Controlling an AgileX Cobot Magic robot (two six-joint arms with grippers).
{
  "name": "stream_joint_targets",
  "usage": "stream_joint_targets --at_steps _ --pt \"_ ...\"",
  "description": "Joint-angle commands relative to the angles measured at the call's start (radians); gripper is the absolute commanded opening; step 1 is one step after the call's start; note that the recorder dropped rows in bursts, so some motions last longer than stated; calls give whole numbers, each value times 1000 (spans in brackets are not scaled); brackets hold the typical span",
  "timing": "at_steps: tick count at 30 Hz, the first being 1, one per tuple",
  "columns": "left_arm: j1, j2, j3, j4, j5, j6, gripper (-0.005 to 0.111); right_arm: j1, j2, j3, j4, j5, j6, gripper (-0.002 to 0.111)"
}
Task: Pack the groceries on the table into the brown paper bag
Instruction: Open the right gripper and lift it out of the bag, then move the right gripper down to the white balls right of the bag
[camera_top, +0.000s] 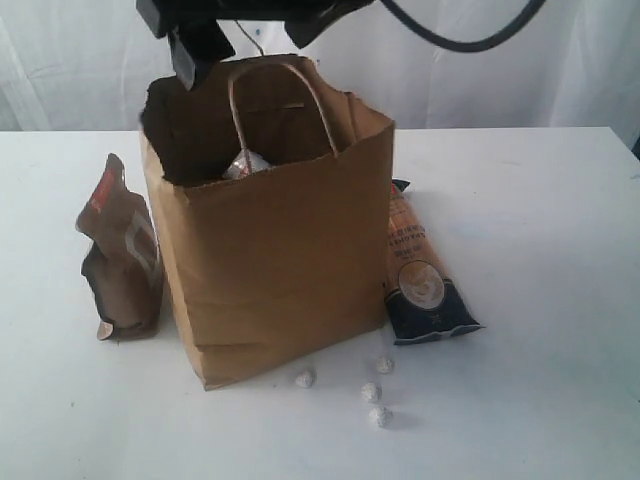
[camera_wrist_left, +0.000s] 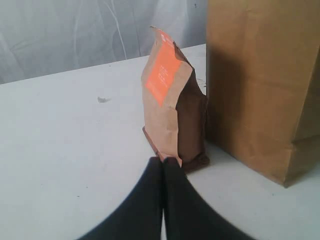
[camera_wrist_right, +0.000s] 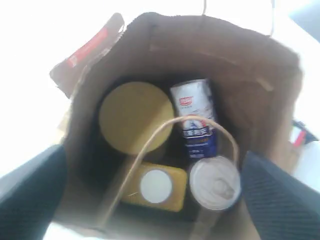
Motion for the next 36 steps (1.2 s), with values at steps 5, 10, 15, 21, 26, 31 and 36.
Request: stream_joint_targets --at_steps 5,10,15,21,26,31,36 --pt "1 -5 3 -12 -7 0 0 1 -111 -6 -127 -3 43 81" --pt "1 -5 3 -12 -7 0 0 1 -187 48 -139 -3 43 54" --pt "1 -5 3 -12 -7 0 0 1 -305 192 -189 -3 72 29" --pt "1 -5 3 -12 -7 0 0 1 -495 389 -215 -79 133 5" --pt "1 -5 3 -12 -7 0 0 1 -667 547 -226 -114 175 0" --pt "1 -5 3 -12 -7 2 0 1 -831 715 -240 -112 191 0" --pt "1 -5 3 -12 -7 2 0 1 -962 904 -229 -112 240 0"
